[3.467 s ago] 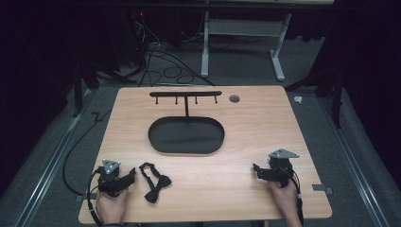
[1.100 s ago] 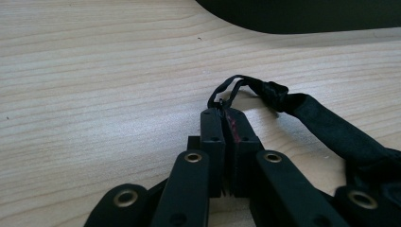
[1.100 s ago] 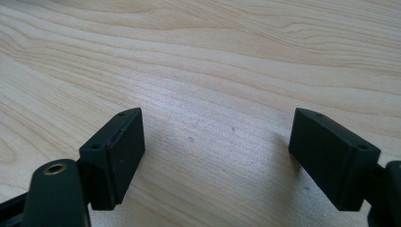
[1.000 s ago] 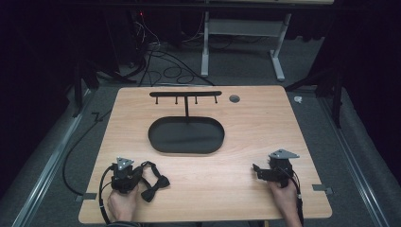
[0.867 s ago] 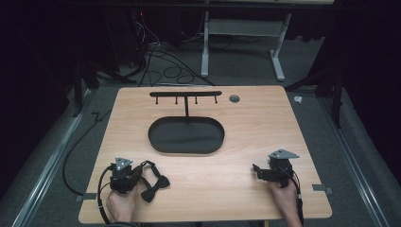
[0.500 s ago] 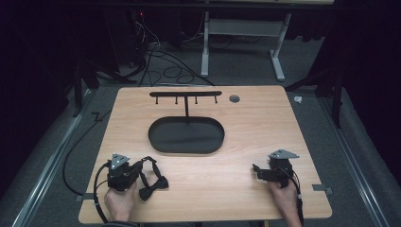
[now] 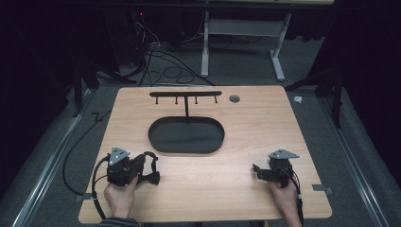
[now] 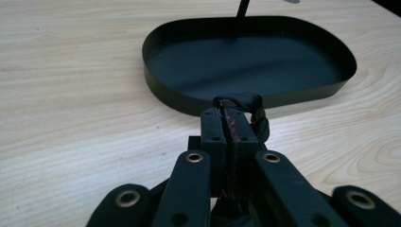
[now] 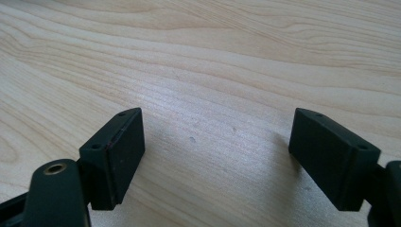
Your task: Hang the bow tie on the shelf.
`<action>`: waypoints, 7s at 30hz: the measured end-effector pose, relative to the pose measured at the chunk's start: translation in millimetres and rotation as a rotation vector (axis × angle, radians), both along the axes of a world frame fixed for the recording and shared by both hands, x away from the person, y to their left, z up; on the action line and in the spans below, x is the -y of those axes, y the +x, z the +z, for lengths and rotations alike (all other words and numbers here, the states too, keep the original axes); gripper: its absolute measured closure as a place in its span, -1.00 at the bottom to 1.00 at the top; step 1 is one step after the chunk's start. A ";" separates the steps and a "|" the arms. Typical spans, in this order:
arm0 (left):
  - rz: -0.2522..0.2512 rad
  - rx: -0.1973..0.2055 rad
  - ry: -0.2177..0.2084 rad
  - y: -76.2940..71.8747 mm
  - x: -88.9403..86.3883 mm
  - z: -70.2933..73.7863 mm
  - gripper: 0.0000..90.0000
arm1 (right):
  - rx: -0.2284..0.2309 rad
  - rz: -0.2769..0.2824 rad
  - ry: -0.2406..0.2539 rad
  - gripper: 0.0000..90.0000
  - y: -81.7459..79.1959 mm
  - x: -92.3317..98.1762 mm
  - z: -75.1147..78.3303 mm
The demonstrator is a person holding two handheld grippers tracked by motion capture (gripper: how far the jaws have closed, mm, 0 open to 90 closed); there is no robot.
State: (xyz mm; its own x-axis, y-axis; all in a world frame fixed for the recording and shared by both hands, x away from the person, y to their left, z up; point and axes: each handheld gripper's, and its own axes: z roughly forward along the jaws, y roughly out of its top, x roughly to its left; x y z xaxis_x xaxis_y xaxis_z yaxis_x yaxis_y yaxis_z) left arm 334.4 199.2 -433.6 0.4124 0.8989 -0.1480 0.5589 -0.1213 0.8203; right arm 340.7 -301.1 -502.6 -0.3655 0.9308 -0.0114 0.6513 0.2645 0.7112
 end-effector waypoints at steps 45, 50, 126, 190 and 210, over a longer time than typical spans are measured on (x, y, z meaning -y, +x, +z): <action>-0.114 0.059 -0.068 55.1 17.9 63.7 0.95 | 0.000 0.004 0.000 -0.55 -0.1 -0.1 0.0; -0.111 0.067 -0.063 61.8 20.8 67.1 0.95 | 0.000 0.004 0.000 -0.55 -0.1 -0.1 0.0; 0.030 0.057 0.049 143.8 32.5 91.5 0.78 | -0.002 0.014 0.000 -0.56 -0.6 0.0 0.1; 0.007 0.053 0.002 75.6 -3.4 86.6 0.15 | -0.002 0.014 -0.002 -0.56 -0.7 -0.1 0.1; 0.043 0.067 -0.005 49.2 -13.3 76.7 0.13 | -0.001 0.015 -0.002 -0.56 -0.6 -0.1 0.1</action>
State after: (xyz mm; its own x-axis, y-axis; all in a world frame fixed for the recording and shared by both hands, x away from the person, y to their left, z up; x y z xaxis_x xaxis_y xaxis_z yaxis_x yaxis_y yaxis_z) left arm 383.6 212.5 -356.8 0.3821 0.9154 -0.1263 0.5072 -0.0936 0.8567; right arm 340.0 -301.0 -502.6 -0.3793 0.9252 -0.0131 0.6482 0.2758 0.7098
